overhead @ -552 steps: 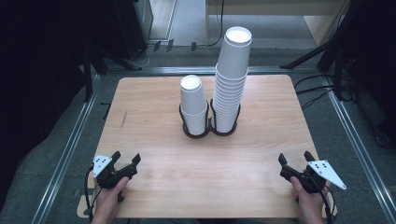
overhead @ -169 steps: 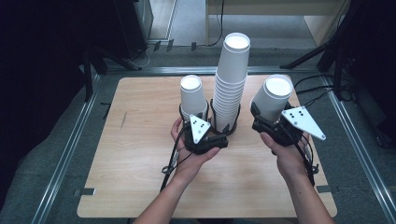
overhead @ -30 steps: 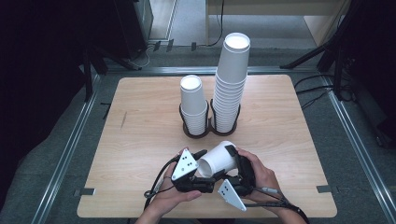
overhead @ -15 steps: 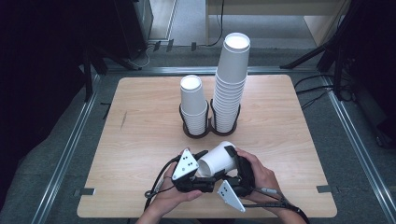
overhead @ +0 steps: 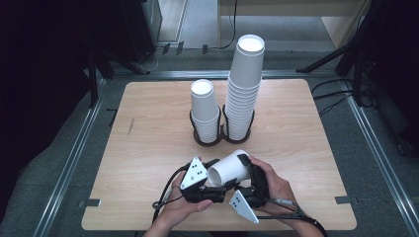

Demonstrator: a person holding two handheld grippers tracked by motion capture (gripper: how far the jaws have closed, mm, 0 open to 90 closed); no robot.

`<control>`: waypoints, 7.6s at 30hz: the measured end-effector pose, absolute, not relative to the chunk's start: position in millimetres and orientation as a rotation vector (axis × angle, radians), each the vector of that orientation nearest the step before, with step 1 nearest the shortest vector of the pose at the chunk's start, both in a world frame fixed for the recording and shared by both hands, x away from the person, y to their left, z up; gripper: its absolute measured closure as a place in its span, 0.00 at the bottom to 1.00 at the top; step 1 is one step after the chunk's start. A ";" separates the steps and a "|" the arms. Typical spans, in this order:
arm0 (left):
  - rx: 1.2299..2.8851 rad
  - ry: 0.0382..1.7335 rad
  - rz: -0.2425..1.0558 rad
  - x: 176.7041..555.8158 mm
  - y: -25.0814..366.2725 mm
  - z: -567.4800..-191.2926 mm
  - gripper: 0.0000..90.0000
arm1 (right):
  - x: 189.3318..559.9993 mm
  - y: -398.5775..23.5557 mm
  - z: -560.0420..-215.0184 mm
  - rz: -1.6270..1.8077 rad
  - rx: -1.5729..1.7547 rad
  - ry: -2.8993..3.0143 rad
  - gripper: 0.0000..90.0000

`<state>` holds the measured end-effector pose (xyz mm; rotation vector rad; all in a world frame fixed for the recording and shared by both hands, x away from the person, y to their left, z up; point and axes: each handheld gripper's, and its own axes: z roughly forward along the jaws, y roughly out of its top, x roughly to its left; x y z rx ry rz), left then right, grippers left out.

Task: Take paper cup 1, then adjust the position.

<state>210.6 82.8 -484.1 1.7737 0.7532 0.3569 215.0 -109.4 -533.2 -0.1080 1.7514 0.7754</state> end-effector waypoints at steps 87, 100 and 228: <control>1.482 0.804 0.669 210.7 107.0 -487.2 0.26 | 215.9 -127.0 -469.4 1.929 1.460 1.702 0.01; 1.445 0.773 0.694 206.3 93.7 -494.0 0.26 | 220.8 -142.3 -473.4 2.275 1.894 1.578 0.00; 1.634 0.951 0.623 219.3 103.1 -506.7 0.09 | 281.1 -211.8 -512.1 1.321 1.064 1.417 0.15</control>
